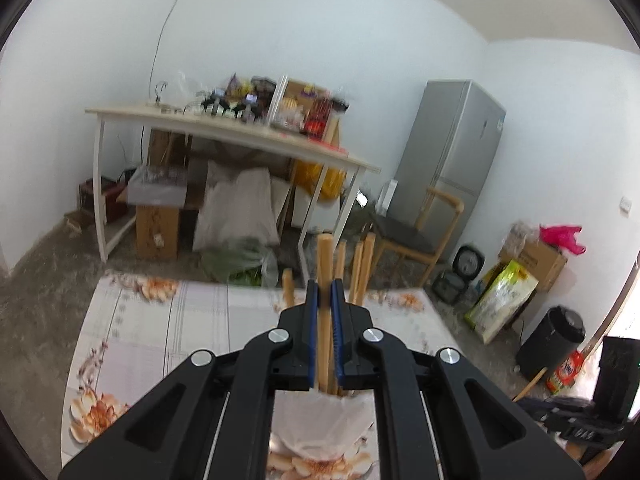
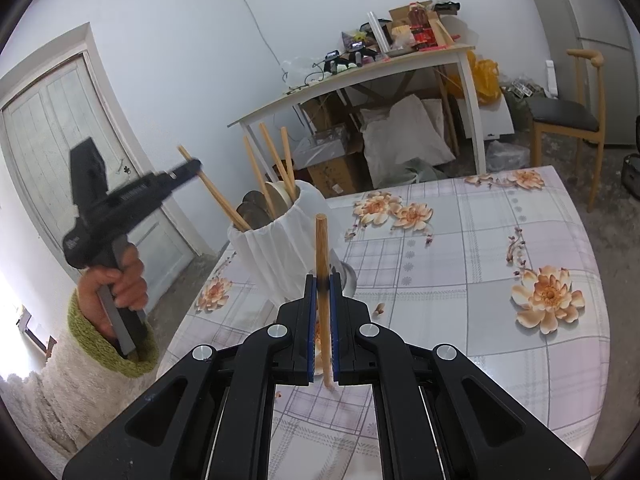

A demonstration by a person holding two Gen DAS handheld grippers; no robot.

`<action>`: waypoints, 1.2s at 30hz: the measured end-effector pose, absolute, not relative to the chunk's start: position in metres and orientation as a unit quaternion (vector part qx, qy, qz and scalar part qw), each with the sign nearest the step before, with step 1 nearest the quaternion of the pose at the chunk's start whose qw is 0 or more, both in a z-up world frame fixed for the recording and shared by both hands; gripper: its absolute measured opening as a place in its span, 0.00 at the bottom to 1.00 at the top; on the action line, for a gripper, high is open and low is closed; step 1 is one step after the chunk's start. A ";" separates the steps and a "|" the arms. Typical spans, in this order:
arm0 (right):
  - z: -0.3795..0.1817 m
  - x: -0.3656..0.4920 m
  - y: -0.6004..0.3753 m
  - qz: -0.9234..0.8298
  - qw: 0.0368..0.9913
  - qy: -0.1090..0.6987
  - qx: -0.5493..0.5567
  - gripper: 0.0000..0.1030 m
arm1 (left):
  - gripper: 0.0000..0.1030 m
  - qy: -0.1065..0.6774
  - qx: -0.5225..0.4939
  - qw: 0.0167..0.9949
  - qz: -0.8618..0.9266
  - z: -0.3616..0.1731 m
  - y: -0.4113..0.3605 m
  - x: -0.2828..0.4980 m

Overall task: Organize utensils
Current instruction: 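Open the left tool to drop its stick into the holder, then lower the right tool's stick into the holder and open the right tool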

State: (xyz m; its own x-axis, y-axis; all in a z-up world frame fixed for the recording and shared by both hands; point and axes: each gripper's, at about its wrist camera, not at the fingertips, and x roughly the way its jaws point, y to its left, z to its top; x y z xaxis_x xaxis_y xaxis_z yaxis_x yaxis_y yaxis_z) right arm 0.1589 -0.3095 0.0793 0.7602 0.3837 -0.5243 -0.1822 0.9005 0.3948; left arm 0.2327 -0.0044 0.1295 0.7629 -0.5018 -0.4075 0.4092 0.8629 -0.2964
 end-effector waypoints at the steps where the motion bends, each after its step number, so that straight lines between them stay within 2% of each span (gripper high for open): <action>1: 0.079 0.159 -0.310 0.153 0.924 0.311 0.162 0.04 | 0.06 0.251 -0.093 0.932 -0.242 0.126 -0.006 0.233; 4: 0.080 0.158 -0.311 0.151 0.924 0.311 0.162 0.04 | 0.07 0.273 -0.090 0.926 -0.244 0.117 -0.007 0.234; 5: 0.080 0.158 -0.311 0.150 0.925 0.311 0.162 0.04 | 0.12 0.275 -0.089 0.925 -0.246 0.116 -0.006 0.233; 8: 0.083 0.157 -0.312 0.148 0.926 0.308 0.161 0.04 | 0.41 0.269 -0.091 0.926 -0.248 0.117 -0.001 0.227; 9: 0.085 0.157 -0.313 0.146 0.927 0.306 0.160 0.04 | 0.47 0.262 -0.091 0.928 -0.249 0.119 0.000 0.224; 15: 0.109 0.156 -0.313 0.146 0.937 0.277 0.158 0.04 | 0.67 0.222 -0.097 0.939 -0.245 0.128 0.017 0.196; 18: 0.131 0.158 -0.313 0.148 0.944 0.250 0.155 0.04 | 0.74 0.212 -0.096 0.945 -0.229 0.125 0.027 0.181; 21: 0.158 0.161 -0.312 0.158 0.950 0.219 0.154 0.04 | 0.79 0.211 -0.088 0.950 -0.214 0.115 0.036 0.166; 28: 0.207 0.178 -0.299 0.178 0.960 0.165 0.141 0.04 | 0.81 0.249 -0.099 0.943 -0.197 0.081 0.056 0.151; 36: 0.216 0.212 -0.276 0.182 0.961 0.160 0.133 0.04 | 0.81 0.280 -0.105 0.937 -0.181 0.046 0.073 0.139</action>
